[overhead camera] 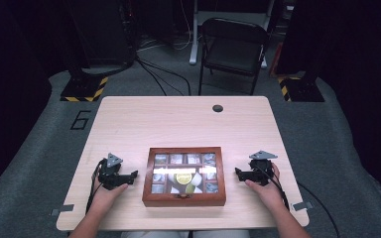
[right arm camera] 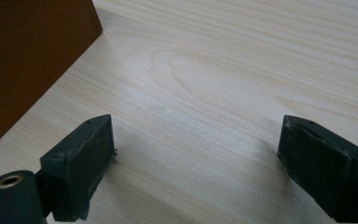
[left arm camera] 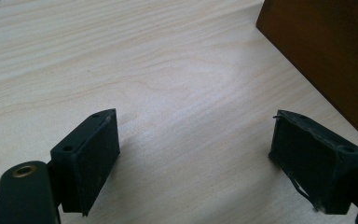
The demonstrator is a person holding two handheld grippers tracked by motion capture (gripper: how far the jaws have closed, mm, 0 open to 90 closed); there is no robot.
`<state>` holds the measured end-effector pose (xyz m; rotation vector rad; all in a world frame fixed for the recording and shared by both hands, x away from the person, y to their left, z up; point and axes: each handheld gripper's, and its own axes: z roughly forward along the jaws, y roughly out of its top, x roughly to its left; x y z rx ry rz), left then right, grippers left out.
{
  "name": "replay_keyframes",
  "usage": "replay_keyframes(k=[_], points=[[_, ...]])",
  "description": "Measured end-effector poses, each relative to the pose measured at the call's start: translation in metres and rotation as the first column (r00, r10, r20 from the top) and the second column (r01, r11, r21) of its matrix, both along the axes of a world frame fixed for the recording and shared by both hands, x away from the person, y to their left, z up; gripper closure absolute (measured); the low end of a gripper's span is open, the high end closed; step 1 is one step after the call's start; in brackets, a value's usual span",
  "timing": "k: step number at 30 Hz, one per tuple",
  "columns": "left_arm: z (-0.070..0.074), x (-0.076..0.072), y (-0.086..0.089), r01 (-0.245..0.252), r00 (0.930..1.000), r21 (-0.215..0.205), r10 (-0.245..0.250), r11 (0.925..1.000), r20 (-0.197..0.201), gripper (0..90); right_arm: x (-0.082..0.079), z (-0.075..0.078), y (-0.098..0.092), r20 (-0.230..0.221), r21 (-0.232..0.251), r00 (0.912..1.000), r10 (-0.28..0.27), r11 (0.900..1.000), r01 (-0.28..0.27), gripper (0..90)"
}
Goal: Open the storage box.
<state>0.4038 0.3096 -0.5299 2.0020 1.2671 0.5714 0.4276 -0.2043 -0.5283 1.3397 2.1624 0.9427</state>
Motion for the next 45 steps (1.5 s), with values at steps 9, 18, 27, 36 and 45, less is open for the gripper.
replay_keyframes(k=[9,18,27,36,45], points=[[0.0,0.001,-0.001,-0.012,0.9999,-0.001,0.012,0.9999,-0.001,15.2,0.0,0.0,0.0,0.005,0.003,1.0,-0.002,1.0,0.002,10.2],[0.0,0.001,0.0,-0.022,0.9997,-0.014,0.022,0.9997,-0.008,15.4,-0.003,0.0,-0.001,0.01,0.003,0.9999,-0.009,1.0,0.009,14.2],[0.001,0.001,0.0,-0.02,0.9998,-0.011,0.02,0.9998,-0.009,15.5,-0.003,0.001,-0.003,0.011,0.007,0.9999,-0.004,1.0,0.004,17.7],[0.006,-0.004,0.011,-0.031,0.999,-0.071,0.029,0.997,-0.036,25.2,-0.004,0.013,0.0,-0.027,-0.004,0.9996,0.004,1.0,-0.004,33.1],[0.019,-0.011,0.006,-0.015,0.9998,-0.068,0.014,0.9976,-0.016,30.3,-0.016,0.021,0.01,-0.009,-0.023,0.9981,0.061,0.998,-0.061,30.8]])
